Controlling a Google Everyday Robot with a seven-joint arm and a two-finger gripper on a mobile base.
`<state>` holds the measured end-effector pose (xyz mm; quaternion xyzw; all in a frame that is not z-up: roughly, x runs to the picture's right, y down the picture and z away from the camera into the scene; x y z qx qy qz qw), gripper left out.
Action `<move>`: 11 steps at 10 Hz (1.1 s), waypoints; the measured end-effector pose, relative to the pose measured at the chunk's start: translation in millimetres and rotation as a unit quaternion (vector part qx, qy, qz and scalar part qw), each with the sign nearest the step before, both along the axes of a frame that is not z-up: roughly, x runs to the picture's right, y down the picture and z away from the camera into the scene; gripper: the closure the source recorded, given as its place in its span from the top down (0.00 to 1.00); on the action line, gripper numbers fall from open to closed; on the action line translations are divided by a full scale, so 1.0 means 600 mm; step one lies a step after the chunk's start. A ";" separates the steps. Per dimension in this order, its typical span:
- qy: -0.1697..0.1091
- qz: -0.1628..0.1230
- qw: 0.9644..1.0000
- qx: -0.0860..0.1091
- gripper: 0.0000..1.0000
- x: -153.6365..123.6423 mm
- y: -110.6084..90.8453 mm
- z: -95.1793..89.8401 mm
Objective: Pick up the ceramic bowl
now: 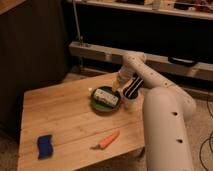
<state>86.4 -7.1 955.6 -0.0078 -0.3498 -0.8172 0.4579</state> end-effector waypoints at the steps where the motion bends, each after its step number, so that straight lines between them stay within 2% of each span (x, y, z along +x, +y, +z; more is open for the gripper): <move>1: -0.001 0.001 1.000 -0.003 0.51 -0.002 0.006 0.003; 9: -0.010 -0.008 1.000 -0.023 0.50 -0.023 0.049 0.019; 10: -0.010 -0.011 1.000 -0.025 0.45 -0.025 0.053 0.020; 11: -0.011 -0.014 0.999 -0.027 0.34 -0.027 0.056 0.021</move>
